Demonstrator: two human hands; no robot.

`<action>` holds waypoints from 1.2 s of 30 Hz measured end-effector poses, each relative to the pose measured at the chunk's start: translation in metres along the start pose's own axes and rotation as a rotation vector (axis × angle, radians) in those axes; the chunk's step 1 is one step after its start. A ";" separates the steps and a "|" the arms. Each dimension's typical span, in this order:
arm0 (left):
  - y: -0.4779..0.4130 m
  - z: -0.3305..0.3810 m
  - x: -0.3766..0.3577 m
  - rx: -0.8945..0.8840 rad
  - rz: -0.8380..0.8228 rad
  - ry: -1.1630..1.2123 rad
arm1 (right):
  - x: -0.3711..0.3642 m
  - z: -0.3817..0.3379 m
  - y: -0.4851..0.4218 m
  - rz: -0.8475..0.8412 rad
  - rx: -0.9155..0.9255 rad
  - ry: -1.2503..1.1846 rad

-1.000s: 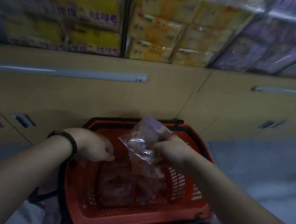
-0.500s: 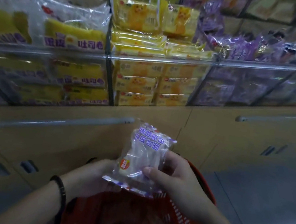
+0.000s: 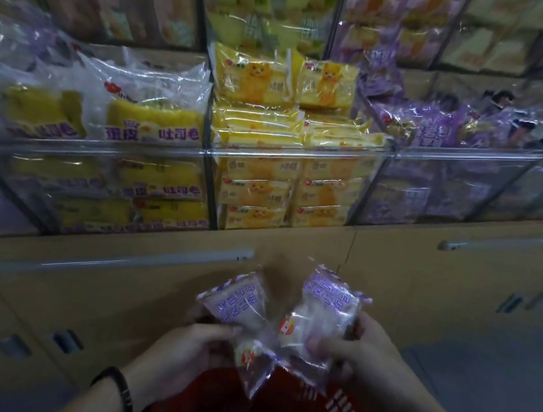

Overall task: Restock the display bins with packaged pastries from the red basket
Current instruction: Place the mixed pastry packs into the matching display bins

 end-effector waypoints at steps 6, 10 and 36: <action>0.009 0.013 -0.006 -0.130 0.045 0.064 | -0.012 0.005 0.002 0.031 -0.044 -0.154; 0.018 0.013 -0.013 -0.121 0.069 0.096 | -0.021 0.010 0.007 0.082 -0.065 -0.124; 0.234 0.291 0.003 -0.494 0.034 -0.743 | -0.216 -0.145 0.142 -0.013 0.531 0.242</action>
Point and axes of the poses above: each hand's wrist, its own y-axis away from the middle knuckle, its own x-axis out of the back of the hand, z = x × y, the point moved 7 cm from there along -y, towards the middle knuckle, and after that the axes turned 4 degrees about -x, right-handed, at the moved point
